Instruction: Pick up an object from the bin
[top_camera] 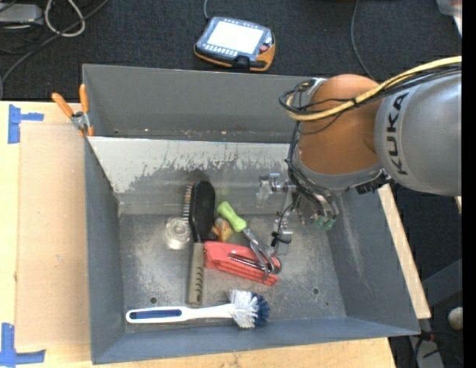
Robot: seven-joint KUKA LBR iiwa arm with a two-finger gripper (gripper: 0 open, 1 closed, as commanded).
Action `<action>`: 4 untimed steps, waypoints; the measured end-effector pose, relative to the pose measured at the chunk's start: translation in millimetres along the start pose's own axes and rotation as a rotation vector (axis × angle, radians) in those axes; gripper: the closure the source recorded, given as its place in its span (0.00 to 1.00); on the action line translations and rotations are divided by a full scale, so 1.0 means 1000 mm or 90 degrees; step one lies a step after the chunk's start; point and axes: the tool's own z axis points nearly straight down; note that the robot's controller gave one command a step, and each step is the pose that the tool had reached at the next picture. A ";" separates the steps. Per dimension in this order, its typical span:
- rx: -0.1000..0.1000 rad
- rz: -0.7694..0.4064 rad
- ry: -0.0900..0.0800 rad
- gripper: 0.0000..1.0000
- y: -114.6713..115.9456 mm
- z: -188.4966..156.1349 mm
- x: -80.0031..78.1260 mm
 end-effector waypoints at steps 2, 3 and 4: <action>0.000 -0.053 0.002 0.00 0.019 0.058 0.018; 0.001 -0.059 -0.002 0.00 0.005 0.073 0.036; -0.001 -0.080 0.001 1.00 0.026 0.109 0.023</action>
Offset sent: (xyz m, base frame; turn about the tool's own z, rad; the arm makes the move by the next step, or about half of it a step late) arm -0.0177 0.0191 -0.0571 -0.0850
